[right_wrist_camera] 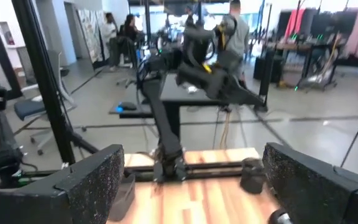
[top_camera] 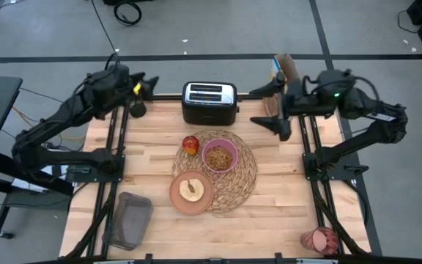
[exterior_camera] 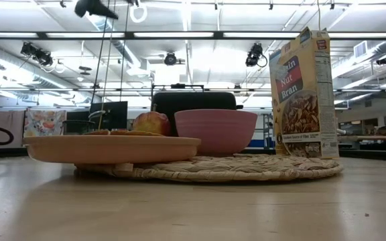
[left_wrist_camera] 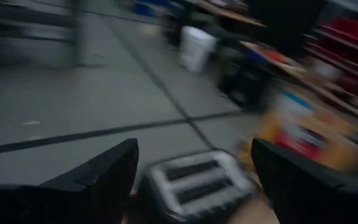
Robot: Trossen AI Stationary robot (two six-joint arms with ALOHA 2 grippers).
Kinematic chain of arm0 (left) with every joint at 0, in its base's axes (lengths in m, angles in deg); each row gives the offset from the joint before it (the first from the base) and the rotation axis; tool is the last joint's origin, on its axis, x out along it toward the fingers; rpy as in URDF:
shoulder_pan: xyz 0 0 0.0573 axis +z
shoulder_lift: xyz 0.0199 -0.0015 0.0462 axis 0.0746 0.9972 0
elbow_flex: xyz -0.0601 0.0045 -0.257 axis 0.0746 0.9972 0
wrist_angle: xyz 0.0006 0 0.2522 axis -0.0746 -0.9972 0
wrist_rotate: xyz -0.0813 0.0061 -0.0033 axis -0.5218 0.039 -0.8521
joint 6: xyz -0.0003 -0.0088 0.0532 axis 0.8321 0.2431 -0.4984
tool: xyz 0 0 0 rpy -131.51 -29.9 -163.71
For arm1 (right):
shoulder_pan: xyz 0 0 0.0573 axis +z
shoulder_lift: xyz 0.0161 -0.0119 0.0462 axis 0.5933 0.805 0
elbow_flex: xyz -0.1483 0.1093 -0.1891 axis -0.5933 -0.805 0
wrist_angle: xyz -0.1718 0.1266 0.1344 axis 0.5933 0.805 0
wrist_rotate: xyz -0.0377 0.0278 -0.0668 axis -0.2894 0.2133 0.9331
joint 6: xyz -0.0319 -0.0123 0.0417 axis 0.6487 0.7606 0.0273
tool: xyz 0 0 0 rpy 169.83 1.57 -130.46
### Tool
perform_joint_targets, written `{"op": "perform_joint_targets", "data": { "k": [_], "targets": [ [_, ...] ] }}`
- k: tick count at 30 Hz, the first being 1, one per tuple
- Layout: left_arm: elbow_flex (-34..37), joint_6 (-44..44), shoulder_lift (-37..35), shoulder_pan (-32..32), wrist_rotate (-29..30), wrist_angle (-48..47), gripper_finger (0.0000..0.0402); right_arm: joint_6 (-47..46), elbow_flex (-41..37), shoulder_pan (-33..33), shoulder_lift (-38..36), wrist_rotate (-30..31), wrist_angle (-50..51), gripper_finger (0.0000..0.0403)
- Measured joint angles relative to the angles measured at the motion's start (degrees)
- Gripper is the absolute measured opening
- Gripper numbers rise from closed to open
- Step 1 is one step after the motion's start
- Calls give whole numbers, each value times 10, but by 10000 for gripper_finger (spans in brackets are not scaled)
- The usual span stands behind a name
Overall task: Arrange a breakfast setting
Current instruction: Put the black spoon on the brown placemat to the right side of the pink bowl
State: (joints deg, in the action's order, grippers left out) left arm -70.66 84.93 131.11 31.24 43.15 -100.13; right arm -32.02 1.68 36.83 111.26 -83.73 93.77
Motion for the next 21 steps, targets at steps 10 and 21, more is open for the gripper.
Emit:
{"op": "perform_joint_targets", "data": {
  "k": [10, 21],
  "targets": [
    [-4, 21, 80, 89, 69, 41, 319, 69, 0, -35, -44, 2, 7, 384],
    [-171, -30, 237, 61, 216, -51, 318, 139, 0, -98, -48, 36, 12, 384]
  ]
}}
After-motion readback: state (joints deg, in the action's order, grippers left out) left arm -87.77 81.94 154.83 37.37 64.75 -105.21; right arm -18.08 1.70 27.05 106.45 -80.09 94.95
